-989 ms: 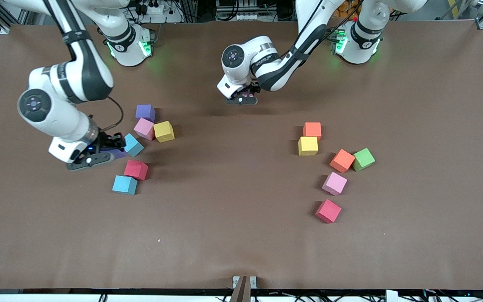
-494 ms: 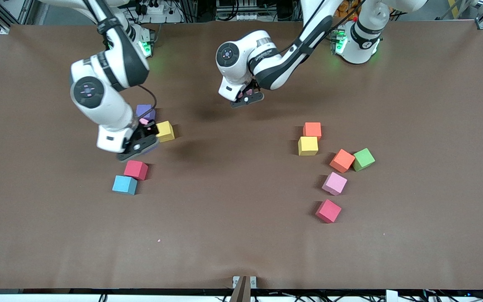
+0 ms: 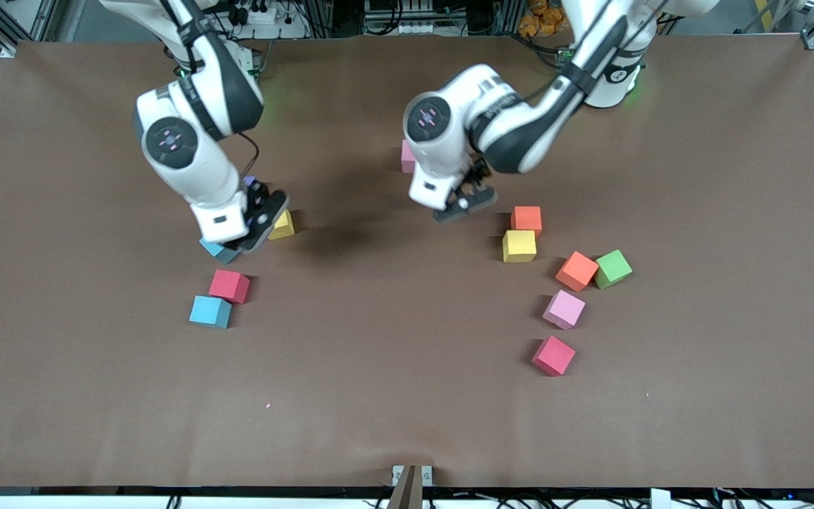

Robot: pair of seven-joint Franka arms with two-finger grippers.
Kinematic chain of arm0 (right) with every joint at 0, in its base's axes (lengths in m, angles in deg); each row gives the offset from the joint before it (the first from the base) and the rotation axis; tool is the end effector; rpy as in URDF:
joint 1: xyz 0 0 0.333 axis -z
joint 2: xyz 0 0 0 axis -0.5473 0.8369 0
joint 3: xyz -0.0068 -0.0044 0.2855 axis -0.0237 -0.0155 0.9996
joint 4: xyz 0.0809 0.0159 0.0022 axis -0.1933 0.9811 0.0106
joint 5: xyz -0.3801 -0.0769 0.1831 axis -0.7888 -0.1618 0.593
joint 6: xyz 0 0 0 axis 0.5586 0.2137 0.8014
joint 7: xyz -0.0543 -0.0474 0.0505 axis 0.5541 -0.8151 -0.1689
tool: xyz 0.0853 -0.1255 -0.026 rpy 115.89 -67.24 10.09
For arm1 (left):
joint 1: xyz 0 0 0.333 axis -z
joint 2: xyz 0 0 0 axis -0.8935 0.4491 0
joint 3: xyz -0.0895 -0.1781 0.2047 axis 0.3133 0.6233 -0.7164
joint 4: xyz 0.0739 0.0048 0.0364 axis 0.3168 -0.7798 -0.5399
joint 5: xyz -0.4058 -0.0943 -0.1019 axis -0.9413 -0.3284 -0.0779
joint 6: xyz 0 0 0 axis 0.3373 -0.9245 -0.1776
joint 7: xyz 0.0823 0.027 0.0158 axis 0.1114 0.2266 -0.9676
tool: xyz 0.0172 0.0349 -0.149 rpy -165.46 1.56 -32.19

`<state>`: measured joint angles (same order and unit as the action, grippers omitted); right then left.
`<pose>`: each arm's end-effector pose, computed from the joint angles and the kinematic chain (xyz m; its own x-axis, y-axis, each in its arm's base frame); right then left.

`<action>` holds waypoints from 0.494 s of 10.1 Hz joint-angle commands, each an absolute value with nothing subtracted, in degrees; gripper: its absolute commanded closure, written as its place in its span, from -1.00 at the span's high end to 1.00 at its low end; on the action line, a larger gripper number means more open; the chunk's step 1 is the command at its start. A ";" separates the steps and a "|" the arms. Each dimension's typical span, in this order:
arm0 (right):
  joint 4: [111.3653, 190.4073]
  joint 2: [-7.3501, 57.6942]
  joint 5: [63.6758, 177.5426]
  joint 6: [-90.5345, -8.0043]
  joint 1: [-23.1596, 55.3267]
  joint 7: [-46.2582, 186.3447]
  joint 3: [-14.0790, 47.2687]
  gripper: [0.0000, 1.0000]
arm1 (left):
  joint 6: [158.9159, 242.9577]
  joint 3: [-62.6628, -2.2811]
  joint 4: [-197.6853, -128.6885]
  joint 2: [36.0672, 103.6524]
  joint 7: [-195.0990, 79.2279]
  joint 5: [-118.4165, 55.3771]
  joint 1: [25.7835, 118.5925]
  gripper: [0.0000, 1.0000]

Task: Form number 2 with 11 blocks
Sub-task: 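Place the purple cube with the right gripper while the left gripper grasps yellow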

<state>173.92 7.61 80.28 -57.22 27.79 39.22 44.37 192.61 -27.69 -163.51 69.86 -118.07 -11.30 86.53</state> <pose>0.5072 0.2631 0.2599 0.4128 0.9088 -0.0610 0.9090 -0.4153 -0.0346 0.4572 -0.4377 0.2242 0.9517 0.2885 -0.1054 0.2592 -0.9385 -0.2281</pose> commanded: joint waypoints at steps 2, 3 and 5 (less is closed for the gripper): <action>180.61 5.92 80.86 -64.49 21.09 36.23 48.32 -0.26 | 195.21 -27.24 -164.29 69.81 -98.83 -8.39 77.84 1.00; 183.06 6.27 80.86 -68.78 18.18 36.31 48.41 -0.28 | 195.74 -27.24 -164.29 70.34 -93.81 -7.77 75.29 1.00; 185.89 10.03 80.95 -76.70 11.94 36.32 48.50 -0.29 | 199.51 -27.24 -164.55 72.00 -83.44 -7.85 71.67 1.00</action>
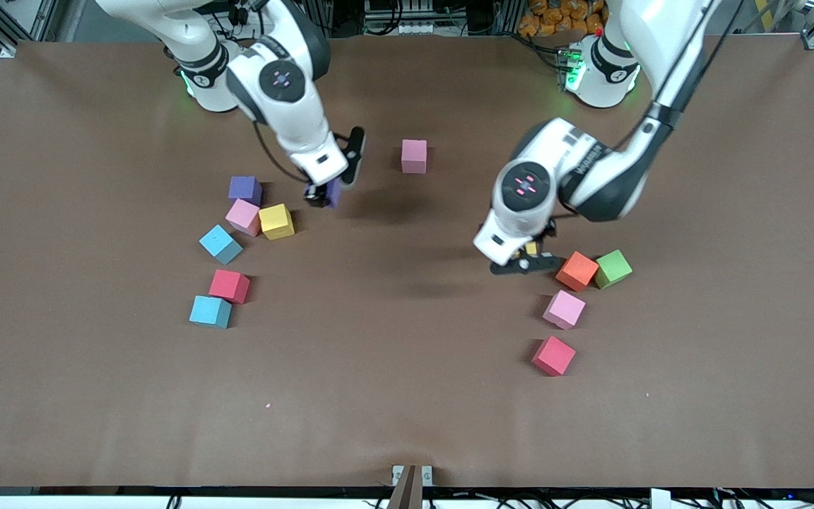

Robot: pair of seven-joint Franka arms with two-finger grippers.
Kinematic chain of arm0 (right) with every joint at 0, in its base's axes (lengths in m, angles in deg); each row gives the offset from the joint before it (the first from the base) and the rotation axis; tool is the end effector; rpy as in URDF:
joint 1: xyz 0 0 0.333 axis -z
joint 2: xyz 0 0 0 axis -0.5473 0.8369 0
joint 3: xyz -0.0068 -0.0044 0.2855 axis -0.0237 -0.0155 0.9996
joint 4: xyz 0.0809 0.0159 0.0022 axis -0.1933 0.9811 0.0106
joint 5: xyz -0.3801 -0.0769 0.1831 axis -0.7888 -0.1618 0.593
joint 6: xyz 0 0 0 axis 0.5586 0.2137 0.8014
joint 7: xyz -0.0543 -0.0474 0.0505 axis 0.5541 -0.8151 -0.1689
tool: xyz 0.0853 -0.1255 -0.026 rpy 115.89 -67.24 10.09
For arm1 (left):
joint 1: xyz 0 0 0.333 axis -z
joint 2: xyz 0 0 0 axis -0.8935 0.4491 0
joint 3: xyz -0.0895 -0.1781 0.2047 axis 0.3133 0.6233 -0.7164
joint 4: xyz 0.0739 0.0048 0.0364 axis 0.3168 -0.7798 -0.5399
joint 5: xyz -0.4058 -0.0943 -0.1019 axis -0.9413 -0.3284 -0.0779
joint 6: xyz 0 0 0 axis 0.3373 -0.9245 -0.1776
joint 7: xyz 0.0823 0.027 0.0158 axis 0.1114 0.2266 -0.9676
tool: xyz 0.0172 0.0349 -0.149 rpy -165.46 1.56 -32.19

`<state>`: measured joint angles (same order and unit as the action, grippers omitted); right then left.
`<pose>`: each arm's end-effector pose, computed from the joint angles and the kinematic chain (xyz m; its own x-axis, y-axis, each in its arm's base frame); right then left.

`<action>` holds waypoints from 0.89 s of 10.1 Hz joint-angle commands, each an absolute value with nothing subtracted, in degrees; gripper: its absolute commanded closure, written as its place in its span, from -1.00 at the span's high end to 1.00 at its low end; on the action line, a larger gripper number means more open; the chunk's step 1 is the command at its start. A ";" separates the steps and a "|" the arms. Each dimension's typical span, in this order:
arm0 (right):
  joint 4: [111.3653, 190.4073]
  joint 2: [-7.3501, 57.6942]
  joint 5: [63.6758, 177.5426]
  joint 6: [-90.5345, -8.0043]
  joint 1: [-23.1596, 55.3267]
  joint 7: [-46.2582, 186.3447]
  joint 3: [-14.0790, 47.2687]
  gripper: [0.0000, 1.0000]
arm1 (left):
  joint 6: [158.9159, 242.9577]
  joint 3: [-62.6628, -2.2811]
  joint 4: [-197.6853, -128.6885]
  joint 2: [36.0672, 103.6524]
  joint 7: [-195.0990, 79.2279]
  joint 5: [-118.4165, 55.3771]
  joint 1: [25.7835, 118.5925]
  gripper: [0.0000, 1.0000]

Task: Form number 2 with 11 blocks
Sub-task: 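Place the purple cube with the right gripper while the left gripper grasps yellow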

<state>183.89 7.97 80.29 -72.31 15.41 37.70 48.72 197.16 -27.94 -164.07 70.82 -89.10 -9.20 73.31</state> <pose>0.3880 0.3847 0.2025 0.1015 0.9946 0.0200 0.9948 -0.1016 0.0033 0.5546 -0.3228 0.2135 0.9892 0.0014 -0.1468 -0.0186 -0.9907 -0.1347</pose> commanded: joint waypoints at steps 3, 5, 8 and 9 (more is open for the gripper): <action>185.81 15.40 80.25 -82.09 7.35 36.05 48.50 -0.29 | 204.34 -27.59 -165.51 76.93 -77.32 -8.02 71.57 1.00; 185.90 19.00 80.16 -87.42 5.77 36.31 48.59 -0.29 | 205.94 -27.68 -167.53 76.67 -77.85 -8.46 71.49 1.00; 185.81 21.31 80.25 -88.60 4.97 40.07 48.76 -0.35 | 205.94 -28.12 -169.72 76.15 -80.57 -9.87 71.49 1.00; 185.81 21.57 80.25 -88.43 4.45 42.44 49.63 -0.35 | 206.55 -28.12 -171.04 75.19 -80.92 -9.70 71.49 1.00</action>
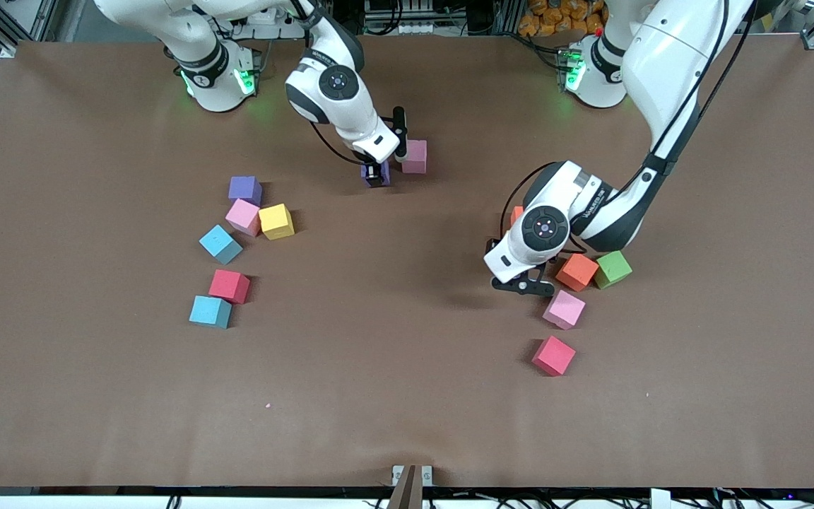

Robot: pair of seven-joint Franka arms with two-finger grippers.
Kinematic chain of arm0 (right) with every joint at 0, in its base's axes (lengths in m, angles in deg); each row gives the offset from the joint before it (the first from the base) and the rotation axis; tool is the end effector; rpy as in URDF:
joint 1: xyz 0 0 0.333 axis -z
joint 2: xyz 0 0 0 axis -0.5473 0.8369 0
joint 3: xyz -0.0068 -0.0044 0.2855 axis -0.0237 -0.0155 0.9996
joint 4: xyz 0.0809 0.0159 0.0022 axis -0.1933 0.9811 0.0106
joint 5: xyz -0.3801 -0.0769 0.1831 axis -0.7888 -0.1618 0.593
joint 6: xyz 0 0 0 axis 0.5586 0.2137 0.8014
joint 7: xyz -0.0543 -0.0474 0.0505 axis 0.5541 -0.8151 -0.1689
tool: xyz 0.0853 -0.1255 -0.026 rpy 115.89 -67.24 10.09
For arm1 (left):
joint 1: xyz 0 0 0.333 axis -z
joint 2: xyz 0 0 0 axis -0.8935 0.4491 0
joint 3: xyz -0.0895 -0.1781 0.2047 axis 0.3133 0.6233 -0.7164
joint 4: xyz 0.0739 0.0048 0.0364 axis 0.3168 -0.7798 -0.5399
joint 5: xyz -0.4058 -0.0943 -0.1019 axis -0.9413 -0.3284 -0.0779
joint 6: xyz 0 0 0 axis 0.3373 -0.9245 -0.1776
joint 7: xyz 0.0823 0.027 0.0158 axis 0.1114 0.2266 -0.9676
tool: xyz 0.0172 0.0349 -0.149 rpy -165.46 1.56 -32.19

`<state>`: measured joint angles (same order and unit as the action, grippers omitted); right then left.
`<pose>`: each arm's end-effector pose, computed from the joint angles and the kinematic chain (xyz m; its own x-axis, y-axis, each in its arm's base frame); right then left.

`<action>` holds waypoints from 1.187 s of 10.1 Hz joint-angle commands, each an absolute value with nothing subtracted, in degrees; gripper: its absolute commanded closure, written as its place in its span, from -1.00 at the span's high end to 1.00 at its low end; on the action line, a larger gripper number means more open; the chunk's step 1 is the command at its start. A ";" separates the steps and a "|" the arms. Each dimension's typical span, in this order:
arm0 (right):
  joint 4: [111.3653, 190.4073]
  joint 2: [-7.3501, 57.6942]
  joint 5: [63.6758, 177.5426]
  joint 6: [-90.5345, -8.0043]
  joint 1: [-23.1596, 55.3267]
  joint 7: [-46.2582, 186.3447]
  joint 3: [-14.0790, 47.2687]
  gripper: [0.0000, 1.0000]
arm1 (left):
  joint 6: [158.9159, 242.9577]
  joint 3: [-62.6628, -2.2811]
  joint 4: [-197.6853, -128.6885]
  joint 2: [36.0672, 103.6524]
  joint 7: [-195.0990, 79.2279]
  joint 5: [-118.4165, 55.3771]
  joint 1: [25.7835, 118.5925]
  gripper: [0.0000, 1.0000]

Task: Form number 2 with 11 blocks
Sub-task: 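Place the purple cube with the right gripper while the left gripper grasps yellow, then carry the yellow cube with the left gripper and set it beside pink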

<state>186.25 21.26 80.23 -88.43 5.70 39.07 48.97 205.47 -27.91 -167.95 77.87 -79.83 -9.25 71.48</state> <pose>0.2909 0.4472 0.1017 -0.0292 0.9927 0.1170 0.9970 0.0373 -0.0678 0.5387 -0.3098 0.1203 0.9638 -0.1448 -0.2241 -0.1622 -0.9849 -0.0612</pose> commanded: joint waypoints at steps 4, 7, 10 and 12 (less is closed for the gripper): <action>185.64 22.71 80.25 -88.07 4.09 46.58 51.21 -0.38 | 208.39 -28.12 -174.82 72.98 -83.65 -9.87 71.49 1.00; 185.55 23.42 80.25 -88.07 4.09 47.74 52.10 -0.40 | 211.13 -28.12 -177.29 72.54 -84.44 -9.96 71.49 1.00; 185.02 24.73 80.16 -88.69 4.00 47.74 52.01 -0.40 | 211.65 -28.12 -178.70 72.54 -84.44 -9.96 71.49 0.77; 184.49 25.17 80.16 -88.69 4.00 47.83 52.01 -0.40 | 211.74 -28.47 -178.70 72.71 -84.53 -9.96 71.49 0.27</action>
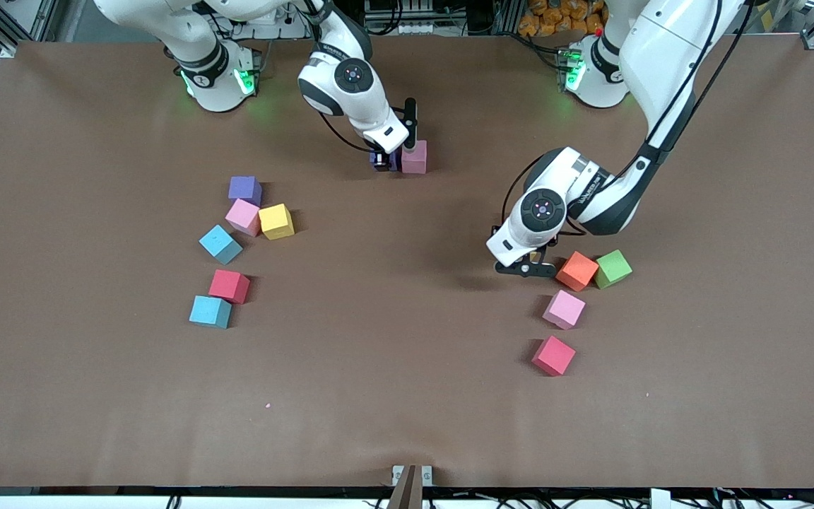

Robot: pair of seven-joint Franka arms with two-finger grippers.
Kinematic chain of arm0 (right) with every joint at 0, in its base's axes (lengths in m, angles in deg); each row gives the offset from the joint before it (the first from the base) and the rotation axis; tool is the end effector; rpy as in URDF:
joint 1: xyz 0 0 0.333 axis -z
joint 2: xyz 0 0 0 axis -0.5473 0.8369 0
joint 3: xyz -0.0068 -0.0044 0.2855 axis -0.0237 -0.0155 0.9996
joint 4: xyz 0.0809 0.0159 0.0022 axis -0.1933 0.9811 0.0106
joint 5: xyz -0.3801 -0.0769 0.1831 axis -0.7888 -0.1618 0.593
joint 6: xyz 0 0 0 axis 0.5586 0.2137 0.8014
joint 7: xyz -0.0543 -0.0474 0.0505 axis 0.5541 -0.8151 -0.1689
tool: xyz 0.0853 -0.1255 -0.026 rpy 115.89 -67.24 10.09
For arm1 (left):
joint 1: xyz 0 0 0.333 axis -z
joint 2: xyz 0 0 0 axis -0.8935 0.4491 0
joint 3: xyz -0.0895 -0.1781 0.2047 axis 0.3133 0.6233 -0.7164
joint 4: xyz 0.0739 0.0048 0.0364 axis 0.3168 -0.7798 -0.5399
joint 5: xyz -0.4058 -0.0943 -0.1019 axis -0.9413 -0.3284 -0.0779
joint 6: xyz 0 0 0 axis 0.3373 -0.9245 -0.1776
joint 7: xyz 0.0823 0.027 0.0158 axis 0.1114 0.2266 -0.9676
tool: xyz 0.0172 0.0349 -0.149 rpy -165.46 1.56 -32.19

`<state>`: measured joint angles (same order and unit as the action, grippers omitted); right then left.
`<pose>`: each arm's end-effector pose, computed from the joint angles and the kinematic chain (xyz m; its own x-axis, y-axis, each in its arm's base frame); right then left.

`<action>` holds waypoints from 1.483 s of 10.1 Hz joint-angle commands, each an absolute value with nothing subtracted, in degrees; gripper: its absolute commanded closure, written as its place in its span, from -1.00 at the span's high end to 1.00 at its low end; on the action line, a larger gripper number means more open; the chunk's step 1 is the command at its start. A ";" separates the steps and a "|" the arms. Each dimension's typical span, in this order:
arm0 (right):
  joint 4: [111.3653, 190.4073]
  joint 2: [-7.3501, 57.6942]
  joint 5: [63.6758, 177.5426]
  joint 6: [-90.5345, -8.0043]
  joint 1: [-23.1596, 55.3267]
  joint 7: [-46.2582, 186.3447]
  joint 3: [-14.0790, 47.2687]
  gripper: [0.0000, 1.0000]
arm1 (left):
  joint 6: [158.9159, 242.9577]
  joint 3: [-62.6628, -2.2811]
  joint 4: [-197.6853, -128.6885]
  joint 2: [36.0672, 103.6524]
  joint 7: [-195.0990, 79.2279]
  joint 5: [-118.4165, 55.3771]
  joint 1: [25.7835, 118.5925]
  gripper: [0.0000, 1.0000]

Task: Form number 2 with 11 blocks
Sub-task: 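Carry the yellow cube with the left gripper and set it beside pink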

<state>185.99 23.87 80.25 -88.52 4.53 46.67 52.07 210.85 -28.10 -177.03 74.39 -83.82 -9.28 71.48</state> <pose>0.2483 0.4671 0.0882 0.0387 0.9938 0.1044 0.9914 -0.0251 -0.1284 0.4995 -0.2988 0.0983 0.9699 -0.0979 -0.2228 -0.1192 -0.9893 -0.0840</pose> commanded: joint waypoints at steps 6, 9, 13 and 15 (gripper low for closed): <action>183.79 25.26 80.25 -88.69 4.09 47.83 52.01 -0.38 | 211.48 -27.95 -177.64 68.50 -91.29 -10.66 73.77 0.13; 183.61 25.96 80.51 -88.69 4.09 47.83 52.01 -0.07 | 211.22 -27.60 -177.29 67.00 -98.48 -14.43 76.14 0.14; 183.08 26.14 80.60 -88.69 4.09 47.92 52.01 0.45 | 210.86 -21.02 -177.91 67.35 -118.58 -16.27 76.67 0.13; 183.08 25.97 80.69 -88.69 4.09 47.92 52.01 1.00 | 210.95 -18.90 -179.39 67.18 -128.78 -17.08 76.50 0.06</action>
<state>183.91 25.40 80.27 -88.56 4.54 47.30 52.05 211.19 -20.12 -177.52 68.33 -123.00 -15.61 77.09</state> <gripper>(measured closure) 0.269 0.405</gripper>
